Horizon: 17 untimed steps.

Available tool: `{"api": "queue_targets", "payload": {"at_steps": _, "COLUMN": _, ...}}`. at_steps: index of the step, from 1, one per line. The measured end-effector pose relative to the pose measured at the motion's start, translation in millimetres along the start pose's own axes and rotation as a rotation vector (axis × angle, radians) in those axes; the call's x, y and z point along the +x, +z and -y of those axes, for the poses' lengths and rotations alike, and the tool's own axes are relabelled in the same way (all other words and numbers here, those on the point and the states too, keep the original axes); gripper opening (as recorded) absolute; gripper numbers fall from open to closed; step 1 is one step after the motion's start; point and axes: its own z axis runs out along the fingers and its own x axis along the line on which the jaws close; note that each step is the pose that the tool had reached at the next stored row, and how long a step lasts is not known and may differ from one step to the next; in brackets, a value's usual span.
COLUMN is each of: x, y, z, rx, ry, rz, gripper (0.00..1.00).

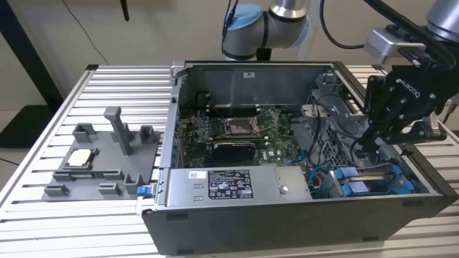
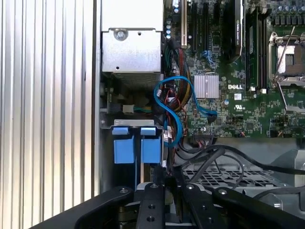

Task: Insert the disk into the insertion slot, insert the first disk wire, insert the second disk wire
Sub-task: 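Insert the first disk wire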

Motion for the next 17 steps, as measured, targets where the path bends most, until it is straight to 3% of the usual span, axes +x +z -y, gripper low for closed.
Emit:
{"api": "queue_targets", "payload": {"at_steps": 3, "x": 1.6, "y": 0.9, "z": 2.9, "rx": -0.0064, "ry": 0.0, "rz": 0.0, "gripper": 0.19}}
{"api": "queue_targets", "payload": {"at_steps": 17, "x": 16.6, "y": 5.1, "z": 10.0, "rx": -0.0111, "ry": 0.0, "rz": -0.0001, "gripper": 0.19}}
